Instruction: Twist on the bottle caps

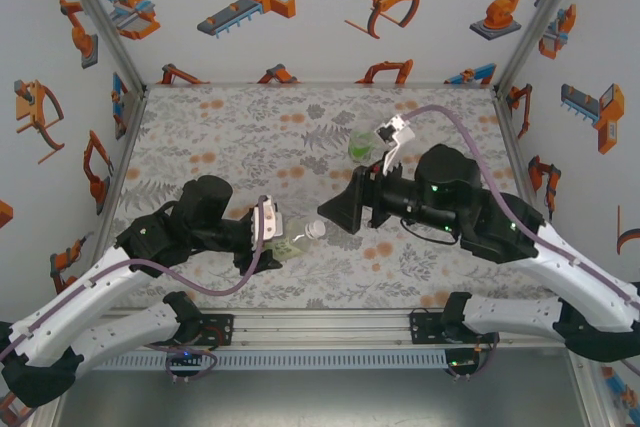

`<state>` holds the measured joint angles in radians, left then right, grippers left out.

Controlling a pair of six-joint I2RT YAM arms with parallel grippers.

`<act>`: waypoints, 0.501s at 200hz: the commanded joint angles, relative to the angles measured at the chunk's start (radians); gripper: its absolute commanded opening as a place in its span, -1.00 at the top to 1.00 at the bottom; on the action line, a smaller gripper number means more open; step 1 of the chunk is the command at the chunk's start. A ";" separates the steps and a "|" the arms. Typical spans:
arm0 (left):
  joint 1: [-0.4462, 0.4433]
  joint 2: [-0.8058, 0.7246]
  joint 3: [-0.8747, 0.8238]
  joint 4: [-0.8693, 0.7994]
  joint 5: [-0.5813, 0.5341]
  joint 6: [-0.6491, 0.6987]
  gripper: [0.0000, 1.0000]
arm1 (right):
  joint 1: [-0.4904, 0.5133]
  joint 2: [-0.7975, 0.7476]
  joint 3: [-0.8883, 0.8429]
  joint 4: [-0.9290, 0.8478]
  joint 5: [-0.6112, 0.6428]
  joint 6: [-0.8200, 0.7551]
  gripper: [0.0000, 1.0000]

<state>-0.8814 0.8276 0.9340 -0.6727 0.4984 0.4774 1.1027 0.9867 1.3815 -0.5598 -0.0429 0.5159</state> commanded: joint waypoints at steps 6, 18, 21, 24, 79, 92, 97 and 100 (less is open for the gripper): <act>0.002 -0.007 0.015 0.020 0.066 0.003 1.00 | 0.000 -0.026 -0.021 0.032 -0.256 -0.495 -0.29; 0.002 -0.006 0.014 0.021 0.082 -0.001 1.00 | 0.000 -0.006 0.009 -0.041 -0.319 -0.633 -0.26; 0.002 -0.007 0.014 0.021 0.085 -0.003 1.00 | 0.000 0.001 0.020 -0.063 -0.333 -0.663 -0.25; 0.002 -0.007 0.014 0.022 0.086 -0.006 1.00 | 0.000 0.009 0.030 -0.083 -0.349 -0.697 -0.23; 0.002 -0.041 0.008 0.022 0.097 -0.026 1.00 | 0.000 0.105 0.134 -0.191 -0.435 -0.954 -0.15; 0.002 -0.053 0.008 0.019 0.096 -0.024 1.00 | 0.000 0.117 0.145 -0.199 -0.457 -0.971 -0.14; 0.002 -0.057 0.007 0.018 0.097 -0.023 1.00 | 0.000 0.118 0.146 -0.195 -0.465 -0.974 -0.13; 0.002 -0.060 0.008 0.017 0.097 -0.023 1.00 | 0.000 0.119 0.145 -0.192 -0.469 -0.976 -0.13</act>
<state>-0.8814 0.7944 0.9340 -0.6716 0.5606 0.4618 1.1027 1.0988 1.4849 -0.7303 -0.4427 -0.3466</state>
